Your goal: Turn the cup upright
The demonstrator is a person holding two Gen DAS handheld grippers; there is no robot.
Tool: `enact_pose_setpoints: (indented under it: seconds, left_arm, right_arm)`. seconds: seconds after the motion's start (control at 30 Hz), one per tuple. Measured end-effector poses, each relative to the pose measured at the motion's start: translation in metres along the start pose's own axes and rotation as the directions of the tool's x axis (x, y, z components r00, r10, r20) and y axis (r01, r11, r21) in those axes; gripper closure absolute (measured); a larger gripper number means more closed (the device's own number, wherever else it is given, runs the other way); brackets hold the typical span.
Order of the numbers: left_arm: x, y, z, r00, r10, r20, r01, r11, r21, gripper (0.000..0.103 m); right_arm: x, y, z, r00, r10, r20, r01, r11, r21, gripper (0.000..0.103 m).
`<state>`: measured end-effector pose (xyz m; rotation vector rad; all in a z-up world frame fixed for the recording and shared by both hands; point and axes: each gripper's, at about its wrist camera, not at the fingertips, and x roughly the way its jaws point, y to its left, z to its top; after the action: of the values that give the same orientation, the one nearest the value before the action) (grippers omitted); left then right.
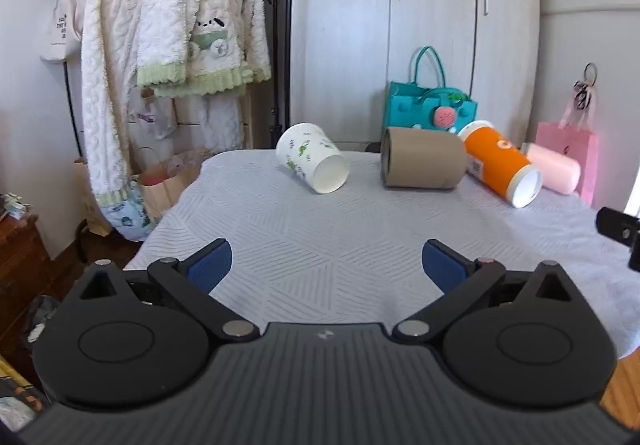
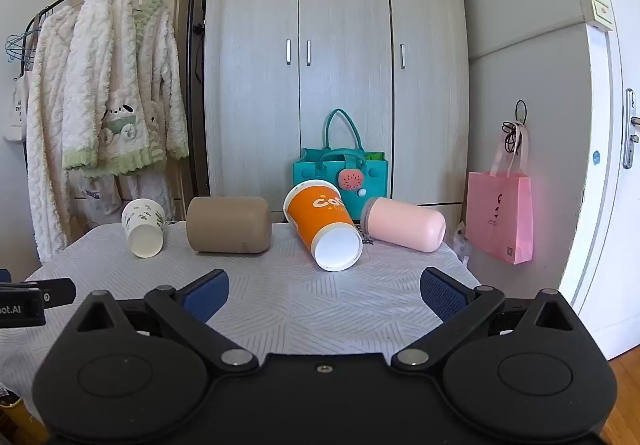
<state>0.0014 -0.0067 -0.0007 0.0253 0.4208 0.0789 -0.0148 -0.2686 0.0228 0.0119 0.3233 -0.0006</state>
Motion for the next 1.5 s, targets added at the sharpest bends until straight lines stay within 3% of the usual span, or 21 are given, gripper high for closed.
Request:
enact_pose_setpoints:
  seconds: [0.07,0.13,0.23,0.3,0.5,0.67,0.87,1.13,1.27,1.4,1.5]
  left_arm:
    - [0.000,-0.026,-0.004,0.999,0.042,-0.004,-0.041,0.996,0.082,0.000]
    - [0.014,-0.036,-0.003,0.999,0.022,-0.044,-0.020,0.998,0.055,0.000]
    - [0.004,-0.012,-0.001,0.999,-0.016,-0.028,0.015,0.999,-0.048,0.000]
    - [0.008,0.008,-0.002,0.998,-0.029,-0.048,0.026,0.998,-0.060,0.000]
    - [0.014,0.011,-0.001,0.995,-0.047,-0.092,0.038,0.995,-0.096,0.000]
    - [0.013,0.011,0.001,0.995,-0.011,-0.104,0.003,0.997,-0.074,0.000]
    - [0.003,-0.002,-0.001,0.996,0.079,-0.037,-0.078,0.997,0.022,0.000]
    - [-0.004,-0.001,-0.001,1.000,-0.014,0.026,0.015,0.999,-0.038,0.000]
    - [-0.002,0.002,-0.003,0.999,-0.035,0.040,0.039,0.996,-0.080,0.000]
    - [0.001,-0.001,-0.004,0.999,-0.041,0.024,0.042,0.998,-0.040,0.001]
    - [-0.001,0.003,-0.006,0.998,-0.041,0.050,0.045,0.996,-0.071,0.001]
  right_arm:
    - [0.000,0.000,0.000,1.000,0.001,0.001,-0.001,1.000,-0.001,0.000]
    - [0.000,0.001,-0.001,1.000,0.001,0.002,-0.001,1.000,-0.002,0.000]
    - [0.000,0.001,-0.001,1.000,-0.002,0.003,0.002,1.000,-0.007,0.000]
    - [0.005,0.003,-0.010,1.000,-0.004,0.001,0.004,1.000,-0.004,0.000]
    - [0.004,0.004,-0.009,1.000,-0.011,0.002,0.011,1.000,-0.008,0.000]
    - [0.003,0.002,-0.003,1.000,-0.013,-0.002,0.013,1.000,-0.013,0.000]
    - [0.002,0.001,-0.001,1.000,-0.018,0.000,0.018,1.000,-0.018,0.000]
    - [-0.002,0.004,0.000,1.000,0.007,0.028,-0.007,1.000,-0.024,0.000]
    - [-0.003,0.005,0.000,0.999,0.009,0.032,-0.008,1.000,-0.026,0.000]
    - [-0.004,0.005,0.000,0.999,0.005,0.032,-0.004,1.000,-0.021,0.000]
    - [-0.004,0.005,-0.001,0.999,0.003,0.034,-0.002,1.000,-0.017,0.000]
